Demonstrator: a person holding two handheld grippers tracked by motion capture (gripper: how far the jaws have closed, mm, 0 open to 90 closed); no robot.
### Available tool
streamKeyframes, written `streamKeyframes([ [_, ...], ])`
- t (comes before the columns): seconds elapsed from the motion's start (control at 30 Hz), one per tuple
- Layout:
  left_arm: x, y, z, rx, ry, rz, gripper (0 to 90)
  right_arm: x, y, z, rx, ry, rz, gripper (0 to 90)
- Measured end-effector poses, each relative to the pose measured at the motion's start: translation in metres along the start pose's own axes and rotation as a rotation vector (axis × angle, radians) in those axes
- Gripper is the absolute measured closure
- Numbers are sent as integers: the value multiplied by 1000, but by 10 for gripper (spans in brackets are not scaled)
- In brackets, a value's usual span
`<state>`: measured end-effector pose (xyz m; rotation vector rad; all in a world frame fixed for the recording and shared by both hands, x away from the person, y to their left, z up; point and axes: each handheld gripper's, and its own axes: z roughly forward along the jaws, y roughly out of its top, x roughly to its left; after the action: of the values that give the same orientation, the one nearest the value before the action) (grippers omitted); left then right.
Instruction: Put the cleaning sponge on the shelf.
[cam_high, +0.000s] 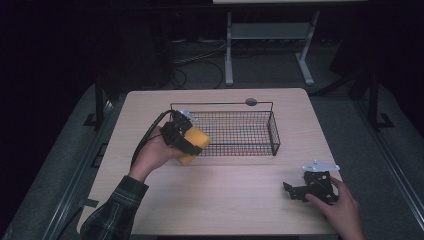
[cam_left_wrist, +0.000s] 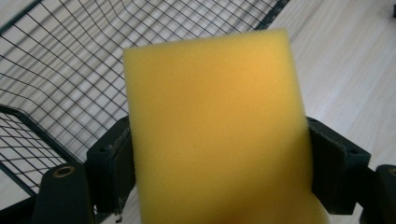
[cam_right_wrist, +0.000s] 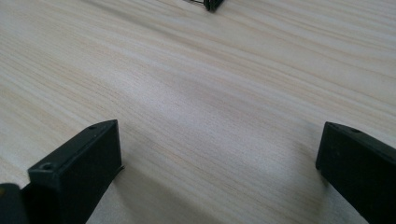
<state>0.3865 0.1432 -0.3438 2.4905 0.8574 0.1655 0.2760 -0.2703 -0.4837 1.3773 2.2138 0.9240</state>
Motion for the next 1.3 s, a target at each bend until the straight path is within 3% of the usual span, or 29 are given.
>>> streamKeyframes([
  [0.37,16,14,3,-17,22,-26,207,0,0,0,0,0,0,0],
  [0.73,28,25,7,-18,59,-25,207,0,0,0,0,0,0,0],
  [1.3,53,31,23,-37,99,-99,207,0,0,0,0,0,0,0],
])
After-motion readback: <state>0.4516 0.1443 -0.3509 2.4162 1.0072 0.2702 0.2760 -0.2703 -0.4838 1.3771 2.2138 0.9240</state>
